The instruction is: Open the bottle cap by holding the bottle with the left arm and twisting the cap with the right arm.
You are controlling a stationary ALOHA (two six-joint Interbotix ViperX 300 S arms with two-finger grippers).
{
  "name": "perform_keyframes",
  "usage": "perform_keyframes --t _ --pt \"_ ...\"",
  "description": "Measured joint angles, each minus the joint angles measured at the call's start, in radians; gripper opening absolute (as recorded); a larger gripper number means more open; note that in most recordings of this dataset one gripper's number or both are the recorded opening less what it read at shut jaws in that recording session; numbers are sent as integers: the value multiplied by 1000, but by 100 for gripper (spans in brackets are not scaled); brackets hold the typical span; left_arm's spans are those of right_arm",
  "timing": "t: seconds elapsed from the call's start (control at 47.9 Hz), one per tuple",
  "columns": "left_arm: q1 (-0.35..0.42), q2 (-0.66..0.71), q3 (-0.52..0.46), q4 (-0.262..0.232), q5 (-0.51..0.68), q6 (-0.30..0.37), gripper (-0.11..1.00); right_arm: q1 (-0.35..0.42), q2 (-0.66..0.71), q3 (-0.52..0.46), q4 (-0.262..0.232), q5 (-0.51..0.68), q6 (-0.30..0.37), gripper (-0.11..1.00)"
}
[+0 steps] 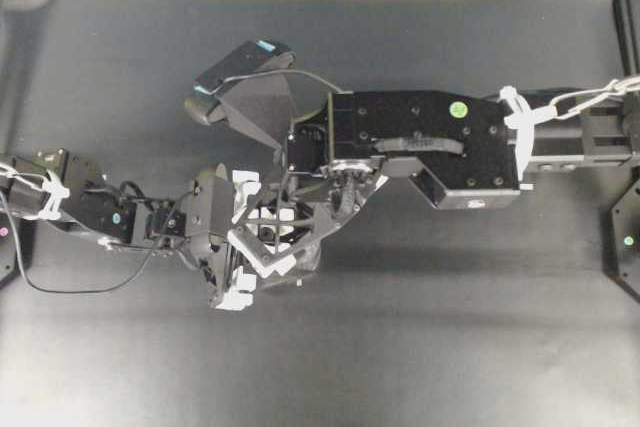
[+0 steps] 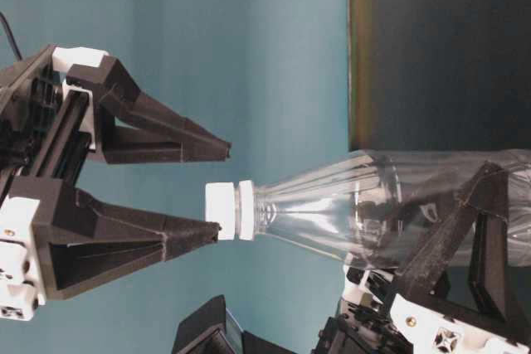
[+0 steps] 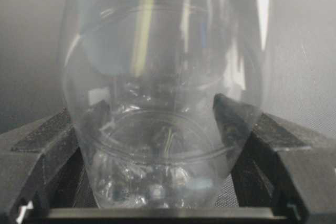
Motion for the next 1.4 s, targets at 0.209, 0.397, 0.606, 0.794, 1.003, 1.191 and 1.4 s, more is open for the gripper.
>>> perform_keyframes --t 0.209,0.397,0.606,0.794,1.003,1.191,1.4 --pt "2 0 0 -2 0 0 81 0 2 -5 0 -9 0 70" --pt "2 -2 0 -2 0 0 81 -3 3 -8 0 -9 -2 69" --pt "2 0 0 0 2 2 81 -5 9 -8 0 -12 -21 60" --pt "2 0 0 -2 0 0 81 -5 12 -11 0 -21 -74 37" --pt "2 -2 0 0 0 0 81 -5 12 -11 0 -28 -167 37" --pt "2 0 0 0 0 0 81 -9 12 -11 0 -17 -344 37" --pt "2 0 0 0 2 0 81 -11 15 -17 0 2 -729 37"
